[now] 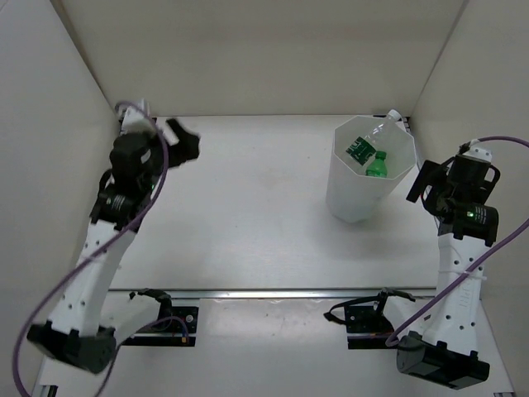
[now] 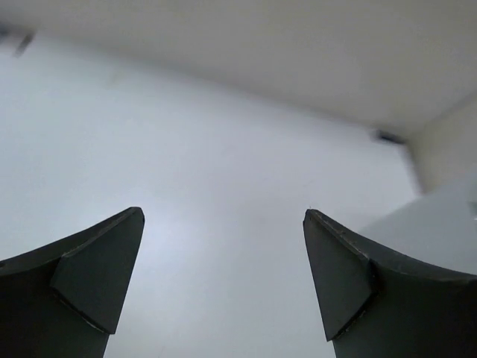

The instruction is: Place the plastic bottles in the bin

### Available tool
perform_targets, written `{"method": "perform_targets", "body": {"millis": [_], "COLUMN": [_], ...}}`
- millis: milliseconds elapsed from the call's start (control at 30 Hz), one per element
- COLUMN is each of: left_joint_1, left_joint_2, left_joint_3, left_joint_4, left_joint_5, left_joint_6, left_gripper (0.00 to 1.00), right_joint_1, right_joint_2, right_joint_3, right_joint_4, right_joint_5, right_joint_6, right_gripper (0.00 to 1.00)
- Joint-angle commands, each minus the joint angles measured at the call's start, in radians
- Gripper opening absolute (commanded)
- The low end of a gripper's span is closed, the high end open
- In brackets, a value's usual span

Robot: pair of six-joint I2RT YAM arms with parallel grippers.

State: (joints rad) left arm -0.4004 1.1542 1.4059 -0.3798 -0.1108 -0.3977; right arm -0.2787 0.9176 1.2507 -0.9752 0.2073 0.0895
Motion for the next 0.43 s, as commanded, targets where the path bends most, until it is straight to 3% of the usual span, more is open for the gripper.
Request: {"method": "perform_targets", "body": {"millis": [0,67,167,400], "left_joint_1": [0.161,0.138,0.152,0.152], "left_joint_2": [-0.170,-0.253,-0.246,-0.278], "left_joint_3": [-0.364,-0.374,-0.294,-0.294], "left_joint_4": [-0.267,-0.404,-0.577,-0.556], "left_joint_5": [-0.005,-0.197,-0.262,-0.265], "left_joint_6": [-0.153,-0.155,-0.115,-0.109], "left_gripper": [0.99,0.98,0.99,0.98], "right_joint_1": [-0.013,-0.057,-0.083,-0.067], "right_joint_2": [0.004,0.020,0.030,-0.007], "right_joint_3": [0.024,0.044,0.044,0.016], "right_joint_4": [-0.045,-0.066,-0.065,-0.049], "right_joint_5": [-0.024,-0.040,-0.100,-0.111], "right_joint_6": [0.061,0.072,0.078,0.110], "right_gripper": [0.99,1.00,0.99,0.99]}}
